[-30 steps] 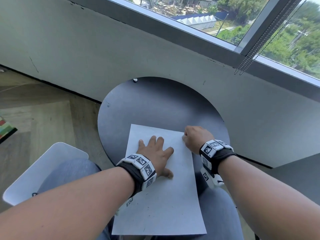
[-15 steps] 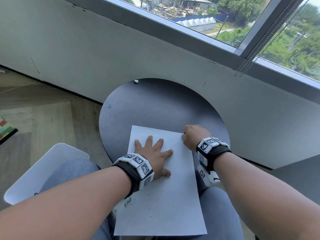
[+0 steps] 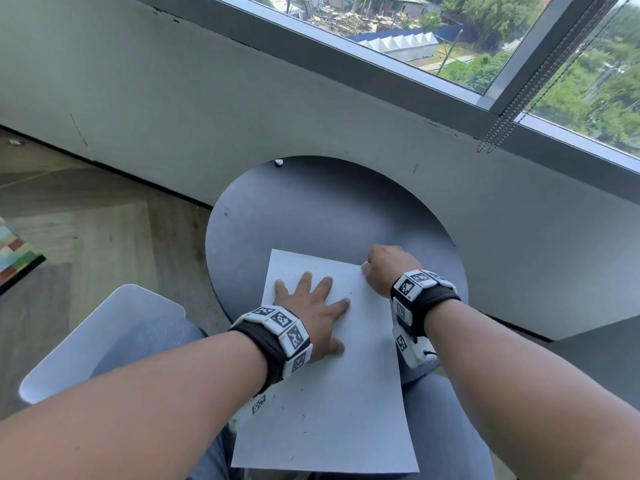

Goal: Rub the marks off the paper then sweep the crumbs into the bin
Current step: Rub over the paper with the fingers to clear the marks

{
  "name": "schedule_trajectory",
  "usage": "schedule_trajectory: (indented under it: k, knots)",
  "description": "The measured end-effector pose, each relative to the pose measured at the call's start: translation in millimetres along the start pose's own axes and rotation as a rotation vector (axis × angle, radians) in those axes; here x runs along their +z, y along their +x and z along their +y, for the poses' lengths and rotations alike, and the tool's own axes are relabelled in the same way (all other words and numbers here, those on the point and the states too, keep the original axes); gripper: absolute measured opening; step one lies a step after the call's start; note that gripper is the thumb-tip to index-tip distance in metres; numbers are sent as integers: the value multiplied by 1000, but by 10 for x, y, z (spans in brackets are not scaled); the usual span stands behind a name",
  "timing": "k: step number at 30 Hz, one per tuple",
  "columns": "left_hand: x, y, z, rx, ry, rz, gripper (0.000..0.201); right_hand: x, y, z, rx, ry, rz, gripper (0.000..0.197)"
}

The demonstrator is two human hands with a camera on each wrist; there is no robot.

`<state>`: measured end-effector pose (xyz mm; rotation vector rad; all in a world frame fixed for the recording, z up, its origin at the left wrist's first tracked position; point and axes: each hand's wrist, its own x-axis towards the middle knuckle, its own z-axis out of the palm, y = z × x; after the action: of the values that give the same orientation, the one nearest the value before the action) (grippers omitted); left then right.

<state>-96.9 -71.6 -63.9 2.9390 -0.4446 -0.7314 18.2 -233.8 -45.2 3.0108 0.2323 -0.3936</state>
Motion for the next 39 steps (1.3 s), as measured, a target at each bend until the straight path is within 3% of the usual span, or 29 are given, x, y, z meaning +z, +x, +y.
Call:
schedule_trajectory:
  k: [4, 10, 17, 26, 33, 36, 39]
  knots:
    - [21, -2, -20, -11, -19, 15, 83, -1, -30, -9, -11, 9, 1, 19]
    - [12, -8, -3, -2, -4, 14, 81, 167, -341, -139, -206, 47, -10, 15]
    - [8, -5, -22, -1, -8, 3, 81, 16, 20, 223, 64, 29, -23, 19]
    - [24, -1, -9, 2, -3, 8, 80, 153, -377, -84, -230, 40, 14, 17]
    - [48, -4, -29, -19, -39, 26, 89, 54, -107, 149, 11, 11, -20, 20]
    - [93, -13, -41, -24, -47, 58, 95, 38, -128, 64, 8, 11, 3, 18]
    - [79, -41, -64, -11, -55, 53, 87, 77, -241, -107, -73, 25, 20, 17]
